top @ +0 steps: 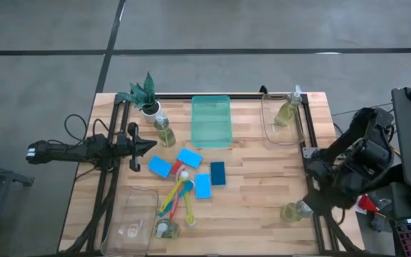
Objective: Pick & Place Kitchen Sink Supplies
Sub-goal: Put the yellow soap dispenser into the top transparent bin
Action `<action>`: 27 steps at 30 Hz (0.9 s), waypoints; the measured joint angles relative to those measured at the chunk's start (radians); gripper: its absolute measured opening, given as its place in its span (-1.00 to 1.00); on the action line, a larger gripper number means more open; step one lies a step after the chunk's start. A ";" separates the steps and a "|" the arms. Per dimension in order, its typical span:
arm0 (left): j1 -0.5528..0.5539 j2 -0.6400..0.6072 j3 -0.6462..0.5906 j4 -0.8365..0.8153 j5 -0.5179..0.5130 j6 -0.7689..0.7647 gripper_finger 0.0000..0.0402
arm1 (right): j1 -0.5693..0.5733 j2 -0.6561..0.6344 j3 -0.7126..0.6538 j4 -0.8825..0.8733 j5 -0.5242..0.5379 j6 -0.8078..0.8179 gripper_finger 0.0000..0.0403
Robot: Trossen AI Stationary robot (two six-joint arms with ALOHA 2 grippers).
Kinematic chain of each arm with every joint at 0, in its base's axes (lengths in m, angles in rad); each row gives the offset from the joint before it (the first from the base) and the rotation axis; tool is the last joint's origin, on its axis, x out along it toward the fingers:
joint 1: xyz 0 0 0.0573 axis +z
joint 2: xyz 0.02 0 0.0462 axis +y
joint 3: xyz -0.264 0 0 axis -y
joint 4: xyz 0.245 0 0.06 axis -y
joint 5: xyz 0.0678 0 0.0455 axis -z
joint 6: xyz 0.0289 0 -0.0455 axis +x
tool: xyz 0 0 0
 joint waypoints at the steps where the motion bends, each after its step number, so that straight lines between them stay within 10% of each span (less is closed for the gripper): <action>1: 0.000 0.000 0.000 0.000 0.000 0.000 -0.99 | 0.012 0.009 -0.001 0.002 0.005 0.005 -0.42; 27: 0.000 0.000 0.000 0.000 0.000 0.000 -0.99 | 0.039 0.057 -0.081 0.001 0.036 -0.035 0.26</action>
